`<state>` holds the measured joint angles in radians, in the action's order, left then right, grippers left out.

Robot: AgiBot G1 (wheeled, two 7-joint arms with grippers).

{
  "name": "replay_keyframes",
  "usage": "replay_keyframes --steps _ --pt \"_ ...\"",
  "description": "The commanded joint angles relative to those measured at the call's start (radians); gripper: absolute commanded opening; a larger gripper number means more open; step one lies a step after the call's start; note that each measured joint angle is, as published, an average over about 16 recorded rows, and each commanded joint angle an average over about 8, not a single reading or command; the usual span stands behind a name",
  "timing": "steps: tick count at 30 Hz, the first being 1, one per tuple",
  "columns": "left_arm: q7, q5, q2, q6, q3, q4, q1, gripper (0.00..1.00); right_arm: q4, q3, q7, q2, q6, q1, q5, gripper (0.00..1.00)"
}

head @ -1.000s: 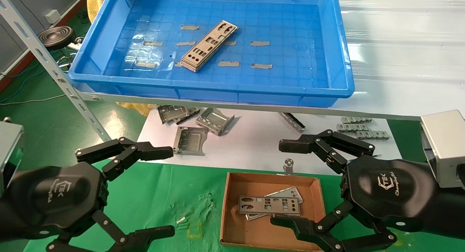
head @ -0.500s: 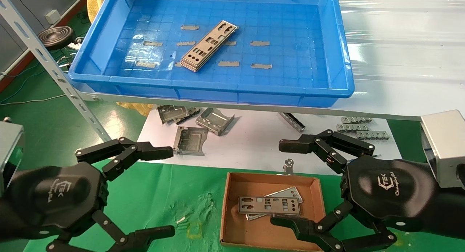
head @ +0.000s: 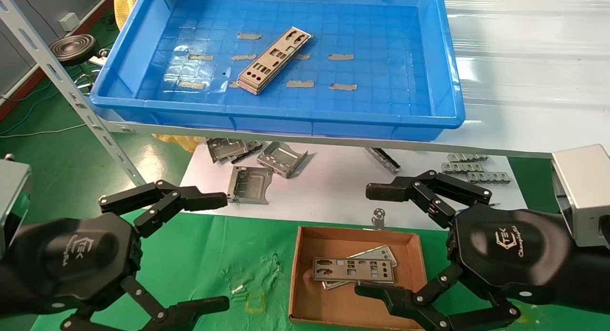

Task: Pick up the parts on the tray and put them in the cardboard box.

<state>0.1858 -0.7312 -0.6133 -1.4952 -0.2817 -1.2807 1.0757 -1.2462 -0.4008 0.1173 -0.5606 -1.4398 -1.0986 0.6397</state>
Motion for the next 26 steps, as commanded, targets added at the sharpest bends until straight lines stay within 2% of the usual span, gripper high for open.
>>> replay_keyframes --steps 1,26 --pt "0.0 0.0 0.0 0.0 0.0 0.0 0.0 1.0 0.0 0.0 0.0 0.0 0.0 0.0 0.0 1.0" --pt "0.0 0.0 0.0 0.0 0.0 0.0 0.0 1.0 0.0 0.0 0.0 0.0 0.0 0.0 0.0 1.0"
